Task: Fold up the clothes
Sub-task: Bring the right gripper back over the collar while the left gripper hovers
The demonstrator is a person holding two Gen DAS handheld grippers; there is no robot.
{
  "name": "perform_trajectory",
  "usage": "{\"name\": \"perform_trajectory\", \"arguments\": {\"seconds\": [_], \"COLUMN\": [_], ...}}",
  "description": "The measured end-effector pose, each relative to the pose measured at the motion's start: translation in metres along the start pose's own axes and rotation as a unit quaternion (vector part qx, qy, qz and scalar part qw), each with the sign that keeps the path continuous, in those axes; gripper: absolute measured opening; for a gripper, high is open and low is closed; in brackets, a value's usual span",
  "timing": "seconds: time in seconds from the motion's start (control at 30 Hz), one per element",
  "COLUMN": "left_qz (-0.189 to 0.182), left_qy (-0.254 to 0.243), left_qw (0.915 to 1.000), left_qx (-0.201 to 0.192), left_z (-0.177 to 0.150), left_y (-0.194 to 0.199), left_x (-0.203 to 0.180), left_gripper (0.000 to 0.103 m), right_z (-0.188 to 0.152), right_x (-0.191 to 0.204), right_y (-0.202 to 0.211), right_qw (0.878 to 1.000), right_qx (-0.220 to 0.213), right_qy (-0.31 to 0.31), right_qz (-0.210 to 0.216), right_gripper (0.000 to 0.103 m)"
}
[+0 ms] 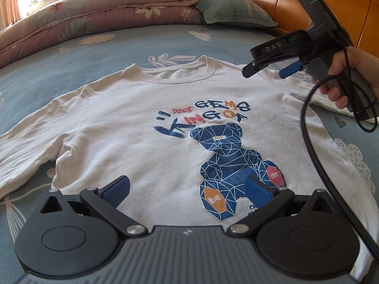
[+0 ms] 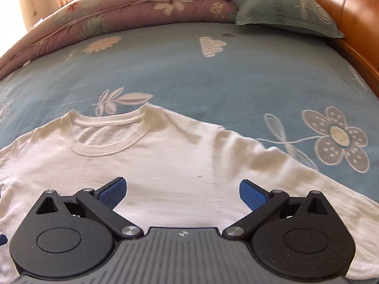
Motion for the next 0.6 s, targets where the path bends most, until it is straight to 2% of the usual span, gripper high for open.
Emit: {"name": "perform_trajectory", "arguments": {"seconds": [0.13, 0.2, 0.3, 0.47, 0.6], "left_qz": [-0.002, 0.001, 0.003, 0.003, 0.002], "left_qy": [0.01, 0.008, 0.005, 0.004, 0.008], "left_qw": [0.9999, 0.9999, 1.0, 1.0, 0.9997], "left_qx": [0.01, 0.007, 0.003, 0.0, -0.023], "left_z": [-0.003, -0.002, -0.002, -0.002, 0.0], "left_y": [-0.011, -0.011, -0.012, -0.012, -0.005], "left_x": [0.005, 0.004, 0.003, 0.003, 0.0], "left_gripper": [0.102, 0.102, 0.102, 0.102, 0.102], "right_z": [0.007, 0.01, 0.02, 0.022, 0.002], "right_x": [0.014, 0.013, 0.008, -0.014, -0.055], "right_y": [-0.037, -0.047, -0.051, -0.021, 0.014], "right_qw": [1.0, 0.999, 0.999, 0.999, 0.998], "right_qx": [0.018, 0.0, -0.016, -0.029, -0.027], "right_qy": [0.01, 0.017, 0.007, -0.024, -0.058], "right_qz": [-0.022, -0.034, -0.027, -0.002, -0.012], "right_gripper": [0.103, 0.103, 0.103, 0.103, 0.103]}}
Point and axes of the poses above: each gripper's, at about its wrist camera, not at the fingertips, and y roughly against the way its jaws point, x to its left, z to its top, the point moved 2 cm from there along -y, roughly the way its jaws point, and after that the axes turned 6 degrees about x, right-handed, at the moved point
